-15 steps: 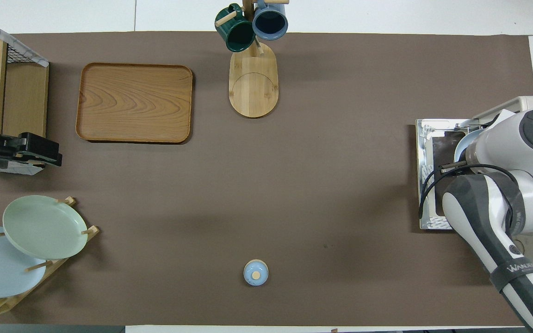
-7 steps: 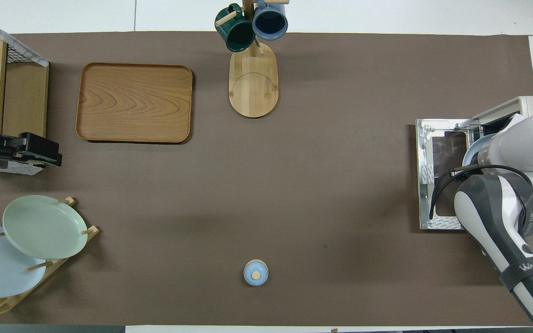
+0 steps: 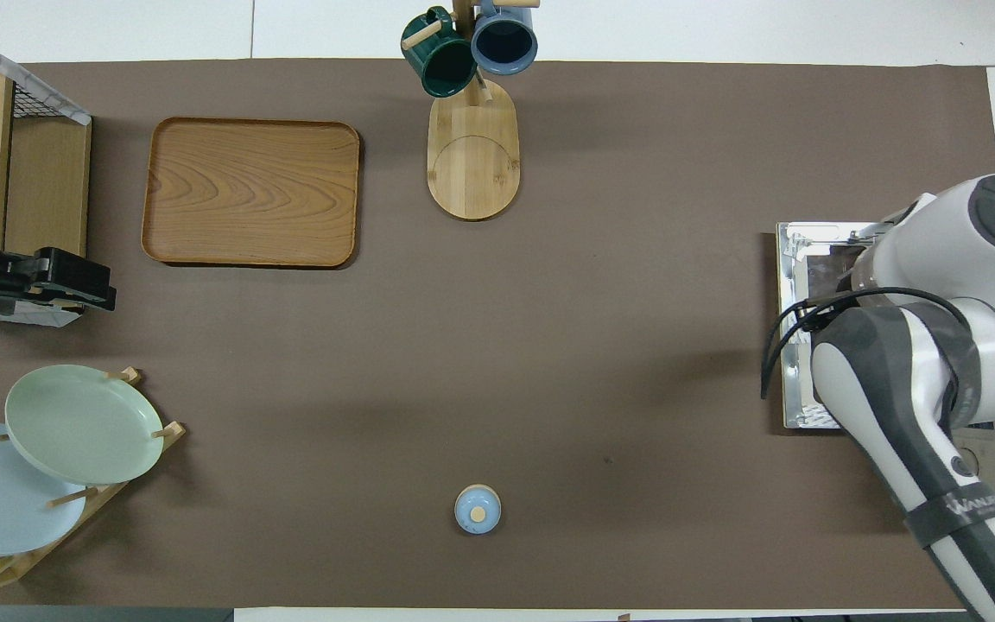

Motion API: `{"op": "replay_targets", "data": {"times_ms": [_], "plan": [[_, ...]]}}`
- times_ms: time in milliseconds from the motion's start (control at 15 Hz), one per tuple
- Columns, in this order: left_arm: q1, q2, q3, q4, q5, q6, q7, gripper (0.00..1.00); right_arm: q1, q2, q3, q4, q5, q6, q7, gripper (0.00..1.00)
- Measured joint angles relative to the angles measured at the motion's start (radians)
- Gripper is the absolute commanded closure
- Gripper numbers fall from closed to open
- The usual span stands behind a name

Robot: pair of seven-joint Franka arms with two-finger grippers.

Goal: Put eggplant into oven
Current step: 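Withdraw the right gripper out of the oven, then push the oven door up closed with the right gripper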

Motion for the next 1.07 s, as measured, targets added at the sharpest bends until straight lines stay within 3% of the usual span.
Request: {"op": "replay_targets", "data": {"times_ms": [334,869,1070], "plan": [[0.000,0.000,0.000,0.000,0.000,0.000,0.000,0.00,0.085,0.055,0.003,-0.050,0.001,0.150,0.098,1.00],[0.000,0.000,0.000,0.000,0.000,0.000,0.000,0.00,0.046,0.142,-0.008,-0.104,-0.009,0.235,0.138,1.00],[0.000,0.000,0.000,0.000,0.000,0.000,0.000,0.00,0.045,0.142,-0.007,-0.109,-0.107,0.235,0.138,1.00]]}}
